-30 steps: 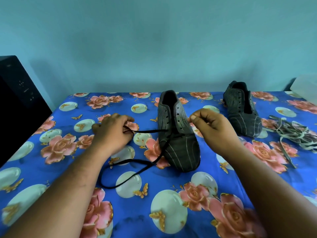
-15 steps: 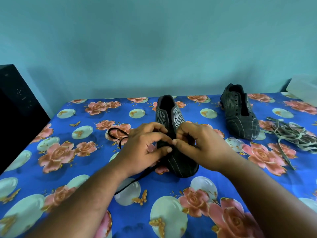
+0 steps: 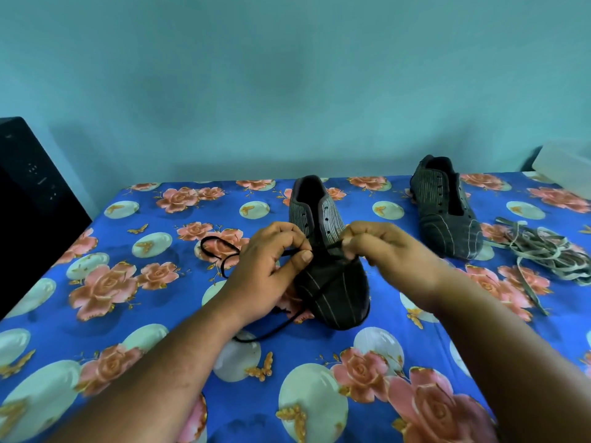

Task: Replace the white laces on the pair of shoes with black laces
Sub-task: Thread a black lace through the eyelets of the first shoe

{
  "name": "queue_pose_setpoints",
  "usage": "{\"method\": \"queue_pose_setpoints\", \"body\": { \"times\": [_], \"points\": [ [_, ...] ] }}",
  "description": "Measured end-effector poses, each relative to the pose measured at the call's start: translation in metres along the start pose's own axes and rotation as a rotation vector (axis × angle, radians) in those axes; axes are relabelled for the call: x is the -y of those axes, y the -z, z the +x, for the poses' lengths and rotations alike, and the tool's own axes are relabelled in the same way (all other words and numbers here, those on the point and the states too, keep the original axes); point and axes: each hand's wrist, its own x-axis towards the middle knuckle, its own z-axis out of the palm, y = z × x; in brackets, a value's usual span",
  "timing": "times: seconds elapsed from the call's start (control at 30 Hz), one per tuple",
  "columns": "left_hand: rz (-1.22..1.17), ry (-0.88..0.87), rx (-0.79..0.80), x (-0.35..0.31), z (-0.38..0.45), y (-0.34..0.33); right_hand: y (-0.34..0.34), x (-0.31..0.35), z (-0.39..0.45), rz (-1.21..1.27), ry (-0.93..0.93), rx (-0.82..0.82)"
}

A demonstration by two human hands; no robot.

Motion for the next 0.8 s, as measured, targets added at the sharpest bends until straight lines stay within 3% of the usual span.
{"method": "queue_pose_setpoints", "body": {
  "times": [0.07, 0.2, 0.3, 0.4, 0.5, 0.57, 0.67, 0.73, 0.8],
  "points": [
    [-0.008, 0.022, -0.002, 0.002, 0.0, 0.0, 0.011, 0.002, -0.001, 0.264, -0.031, -0.018],
    [-0.049, 0.047, 0.012, 0.003, 0.0, -0.001, 0.033, 0.003, 0.001, 0.845, -0.087, -0.278],
    [-0.122, 0.073, 0.024, -0.001, 0.0, 0.0, 0.055, -0.007, 0.005, 0.909, -0.123, -0.509],
    [-0.263, 0.134, 0.022, -0.004, -0.001, 0.001, 0.073, -0.027, 0.005, 0.582, -0.186, -0.719],
    [-0.423, 0.259, 0.021, -0.011, -0.003, 0.0, 0.073, -0.043, 0.008, -0.172, -0.189, -0.752],
    [-0.447, 0.278, 0.016, -0.012, -0.003, 0.0, 0.058, -0.04, 0.008, -0.452, -0.075, -0.683],
    [-0.33, 0.149, -0.02, -0.01, -0.002, -0.002, 0.028, -0.024, 0.005, -0.54, 0.19, -0.453],
    [-0.263, 0.076, -0.039, -0.009, -0.001, -0.003, 0.011, -0.016, 0.003, -0.592, 0.293, -0.266],
    [-0.234, 0.043, -0.044, -0.01, 0.0, -0.004, -0.004, -0.012, 0.002, -0.642, 0.347, -0.18]
  ]
}}
